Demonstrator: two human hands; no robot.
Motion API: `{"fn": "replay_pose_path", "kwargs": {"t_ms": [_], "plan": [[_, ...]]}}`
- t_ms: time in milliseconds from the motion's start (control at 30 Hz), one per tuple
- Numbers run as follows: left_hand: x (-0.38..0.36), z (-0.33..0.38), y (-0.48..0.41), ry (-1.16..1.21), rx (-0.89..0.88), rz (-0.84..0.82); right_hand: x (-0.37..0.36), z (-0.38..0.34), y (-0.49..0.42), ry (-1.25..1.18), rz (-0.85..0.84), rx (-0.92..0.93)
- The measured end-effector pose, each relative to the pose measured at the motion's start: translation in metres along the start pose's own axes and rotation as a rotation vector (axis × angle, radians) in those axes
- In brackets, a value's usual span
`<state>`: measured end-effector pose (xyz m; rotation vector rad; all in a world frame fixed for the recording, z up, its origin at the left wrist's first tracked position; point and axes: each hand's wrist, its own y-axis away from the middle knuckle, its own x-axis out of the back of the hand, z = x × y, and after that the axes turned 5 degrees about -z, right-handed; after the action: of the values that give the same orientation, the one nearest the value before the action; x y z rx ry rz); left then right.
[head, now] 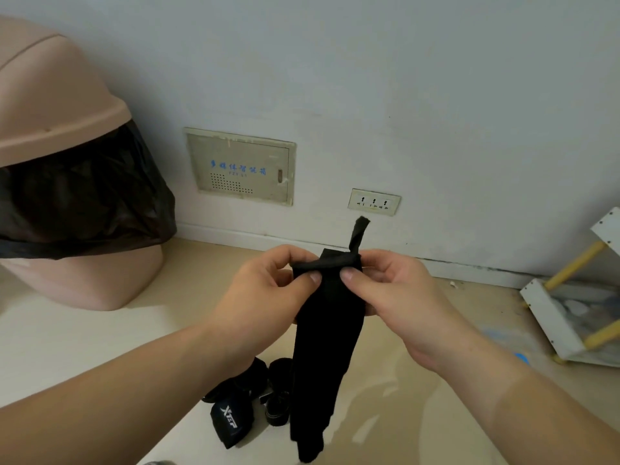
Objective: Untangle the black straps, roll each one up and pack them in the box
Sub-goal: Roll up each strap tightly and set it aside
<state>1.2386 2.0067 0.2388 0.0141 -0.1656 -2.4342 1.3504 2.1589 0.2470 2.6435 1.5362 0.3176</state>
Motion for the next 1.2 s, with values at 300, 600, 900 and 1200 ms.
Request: {"fn": "replay_pose_path", "kwargs": {"t_ms": [300, 600, 900, 1200], "plan": [[-0.003, -0.001, 0.006, -0.164, -0.094, -0.082, -0.003, 0.002, 0.006, 0.175, -0.072, -0.027], [0.0, 0.003, 0.002, -0.206, -0.209, 0.002, -0.007, 0.002, 0.006, 0.258, -0.107, -0.022], [0.012, 0.013, -0.003, -0.309, -0.279, 0.074, -0.007, 0.003, 0.006, 0.265, -0.145, -0.059], [0.015, 0.003, -0.005, -0.435, -0.142, -0.006, -0.007, 0.0, 0.006, 0.143, -0.024, -0.036]]}}
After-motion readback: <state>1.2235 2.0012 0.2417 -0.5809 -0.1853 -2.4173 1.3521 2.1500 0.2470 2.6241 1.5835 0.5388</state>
